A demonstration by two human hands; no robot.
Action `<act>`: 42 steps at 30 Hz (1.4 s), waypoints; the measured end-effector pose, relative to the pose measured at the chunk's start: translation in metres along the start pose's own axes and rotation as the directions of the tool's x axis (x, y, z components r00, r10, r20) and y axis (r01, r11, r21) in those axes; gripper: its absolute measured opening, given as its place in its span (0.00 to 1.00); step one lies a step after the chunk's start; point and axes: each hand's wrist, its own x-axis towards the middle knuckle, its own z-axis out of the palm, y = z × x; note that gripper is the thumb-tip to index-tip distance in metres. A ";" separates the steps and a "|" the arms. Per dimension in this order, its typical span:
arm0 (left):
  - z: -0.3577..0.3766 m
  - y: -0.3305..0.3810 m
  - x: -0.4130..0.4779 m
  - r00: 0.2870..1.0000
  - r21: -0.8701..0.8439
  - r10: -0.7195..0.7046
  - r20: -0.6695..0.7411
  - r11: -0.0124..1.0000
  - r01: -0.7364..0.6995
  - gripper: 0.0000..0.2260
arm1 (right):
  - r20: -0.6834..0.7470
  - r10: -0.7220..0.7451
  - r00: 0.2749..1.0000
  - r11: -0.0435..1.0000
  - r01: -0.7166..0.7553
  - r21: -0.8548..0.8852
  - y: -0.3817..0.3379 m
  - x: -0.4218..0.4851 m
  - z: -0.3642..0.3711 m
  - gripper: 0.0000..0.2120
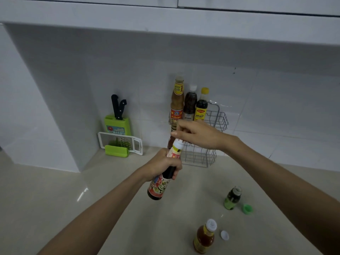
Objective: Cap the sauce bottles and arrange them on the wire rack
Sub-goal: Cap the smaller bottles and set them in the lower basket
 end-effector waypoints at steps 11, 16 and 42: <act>-0.001 -0.004 -0.004 0.941 -0.289 -0.004 0.338 0.951 0.108 0.03 | 0.237 -0.066 0.969 0.989 0.032 0.147 -0.007 -0.002 -0.007 0.09; -0.003 -0.006 -0.013 0.818 -0.391 -0.010 0.575 0.874 0.286 0.05 | 0.361 -0.080 0.929 0.993 0.041 0.112 -0.010 -0.003 -0.010 0.09; -0.006 -0.012 -0.017 0.974 -0.042 -0.033 0.225 0.998 0.044 0.05 | 0.015 -0.247 0.969 0.796 0.212 -0.567 -0.013 -0.013 0.029 0.28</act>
